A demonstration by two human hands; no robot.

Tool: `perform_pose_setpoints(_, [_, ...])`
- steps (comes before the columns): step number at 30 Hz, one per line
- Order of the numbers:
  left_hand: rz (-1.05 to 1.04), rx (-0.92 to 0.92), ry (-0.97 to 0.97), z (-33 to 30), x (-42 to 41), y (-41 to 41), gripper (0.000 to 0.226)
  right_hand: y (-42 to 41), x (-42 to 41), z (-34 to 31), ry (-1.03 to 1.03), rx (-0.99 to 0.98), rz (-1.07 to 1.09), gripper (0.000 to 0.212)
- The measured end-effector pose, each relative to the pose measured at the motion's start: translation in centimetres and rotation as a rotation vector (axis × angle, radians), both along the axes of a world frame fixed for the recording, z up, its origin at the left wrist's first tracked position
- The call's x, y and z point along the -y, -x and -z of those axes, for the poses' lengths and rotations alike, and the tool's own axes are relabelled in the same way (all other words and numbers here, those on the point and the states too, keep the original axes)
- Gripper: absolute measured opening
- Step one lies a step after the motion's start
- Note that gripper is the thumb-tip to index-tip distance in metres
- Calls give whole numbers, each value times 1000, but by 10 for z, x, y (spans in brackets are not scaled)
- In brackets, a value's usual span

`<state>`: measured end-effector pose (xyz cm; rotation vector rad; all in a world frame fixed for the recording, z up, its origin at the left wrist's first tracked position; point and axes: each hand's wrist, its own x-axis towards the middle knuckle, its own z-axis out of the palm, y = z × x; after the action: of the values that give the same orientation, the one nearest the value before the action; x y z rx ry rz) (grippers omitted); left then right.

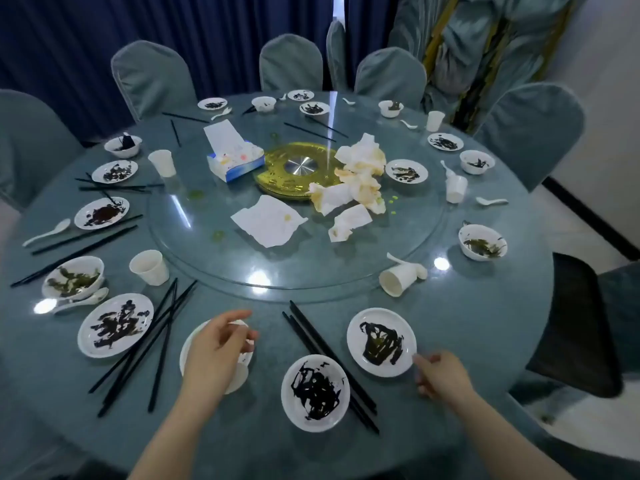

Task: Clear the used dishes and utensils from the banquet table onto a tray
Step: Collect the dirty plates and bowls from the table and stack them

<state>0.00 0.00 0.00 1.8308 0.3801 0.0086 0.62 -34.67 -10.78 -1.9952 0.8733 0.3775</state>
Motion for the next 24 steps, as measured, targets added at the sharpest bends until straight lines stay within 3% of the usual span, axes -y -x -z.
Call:
perform_pose_setpoints(7, [-182,-54,32,39,-24,33,28,-5,-28,5,-77,54,87,6])
perform_pose_setpoints(14, [-400,-222,-71,86,-81,26,19,-26,-56,-13,-160,195,87,9])
perform_pose_setpoints(18, [-355,-407,-42,114,-92,16,21,-39,-78,-21,-211,197,55,9])
perform_pose_setpoints(24, [-286,-486,14,121,-98,-8,11,-44,-100,-29,-242,200,32,9])
